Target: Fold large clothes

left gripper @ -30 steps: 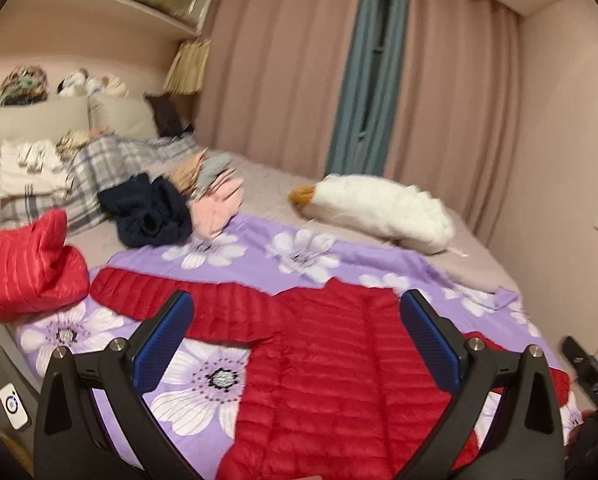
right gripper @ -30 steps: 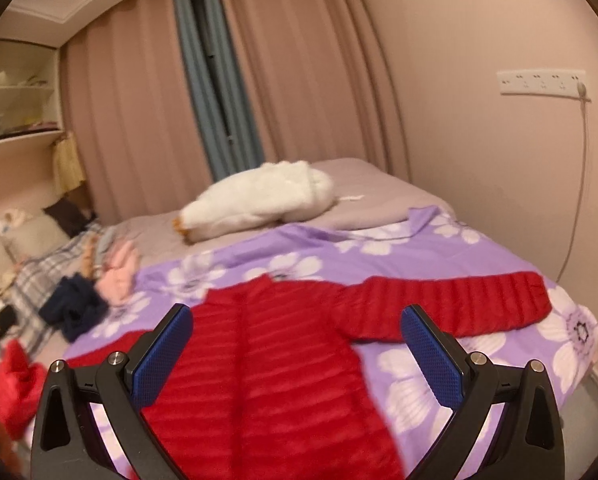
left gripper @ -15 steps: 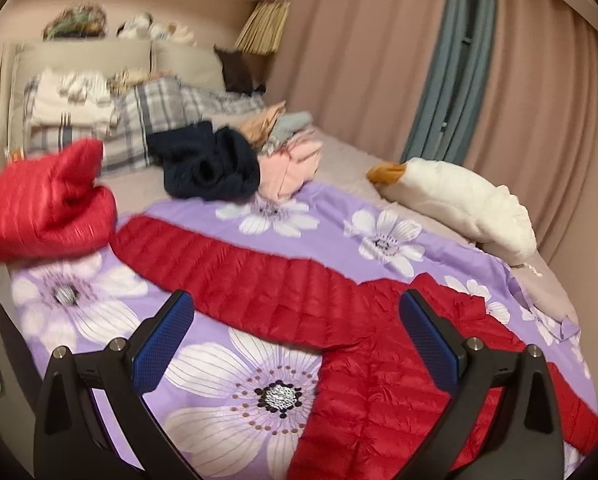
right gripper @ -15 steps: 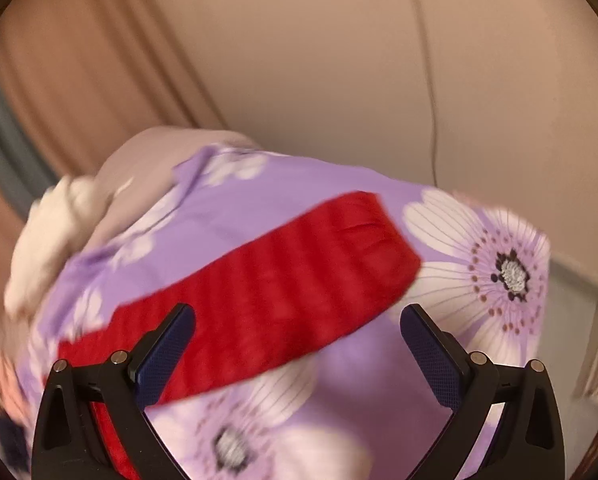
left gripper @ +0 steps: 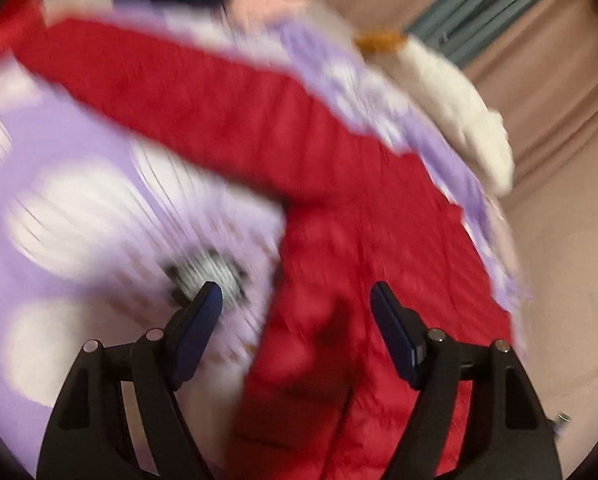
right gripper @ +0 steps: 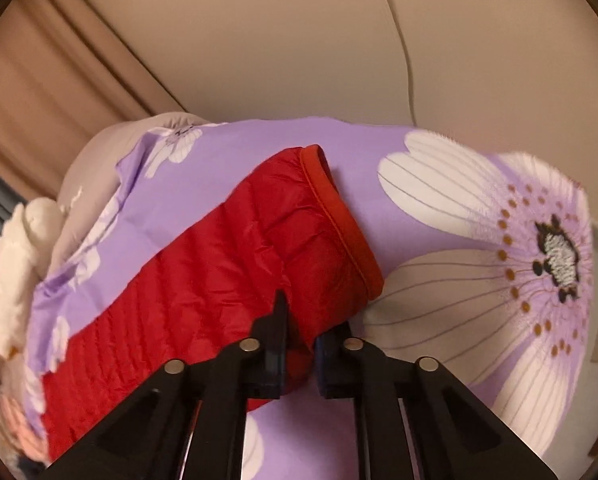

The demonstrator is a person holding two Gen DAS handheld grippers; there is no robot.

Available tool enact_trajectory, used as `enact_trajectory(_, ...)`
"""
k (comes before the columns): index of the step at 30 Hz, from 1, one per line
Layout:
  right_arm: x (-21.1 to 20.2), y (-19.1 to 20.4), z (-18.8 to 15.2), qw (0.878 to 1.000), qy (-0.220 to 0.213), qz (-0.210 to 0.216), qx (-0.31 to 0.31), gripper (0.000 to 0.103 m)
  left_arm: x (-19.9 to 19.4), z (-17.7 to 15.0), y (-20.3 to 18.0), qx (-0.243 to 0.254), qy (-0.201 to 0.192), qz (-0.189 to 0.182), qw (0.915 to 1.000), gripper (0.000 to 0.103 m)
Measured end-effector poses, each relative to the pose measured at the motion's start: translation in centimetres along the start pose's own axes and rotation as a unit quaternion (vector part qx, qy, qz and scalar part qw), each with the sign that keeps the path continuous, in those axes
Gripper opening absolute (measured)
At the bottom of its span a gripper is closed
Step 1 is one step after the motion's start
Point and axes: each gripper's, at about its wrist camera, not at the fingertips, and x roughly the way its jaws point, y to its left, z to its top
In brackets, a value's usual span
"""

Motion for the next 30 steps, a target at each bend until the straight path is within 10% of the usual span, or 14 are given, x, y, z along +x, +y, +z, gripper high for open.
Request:
enact_trajectory(1, -0.6, 1.1, -0.1, 1.0, -0.005, -0.001, -0.013, 0.01, 1.3, -0.5, 0.0, 0.004, 0.049, -0.03, 0.9984, 0.077)
enact_trajectory(8, -6.4, 10.2, -1.2, 0.988, -0.06, 0.063, -0.124, 0.01, 1.6, -2.0, -2.0, 0.068, 0.017, 0.015, 0.9974, 0.047)
enact_trajectory(16, -13.3, 27.2, -10.1, 0.936, -0.076, 0.237, -0.25, 0.009, 1.1, -1.9, 0.6, 0.013, -0.001, -0.008, 0.9999, 0.032)
enact_trajectory(24, -12.9, 40.7, -25.6, 0.873, 0.045, 0.354, -0.334, 0.009, 0.9, -2.5, 0.7, 0.026, -0.015, 0.002, 0.9996, 0.031)
enact_trajectory(30, -10.4, 43.7, -34.8, 0.834, 0.127, 0.348, -0.409, 0.009, 0.6, -2.9, 1.6, 0.016, -0.018, -0.013, 0.9996, 0.031)
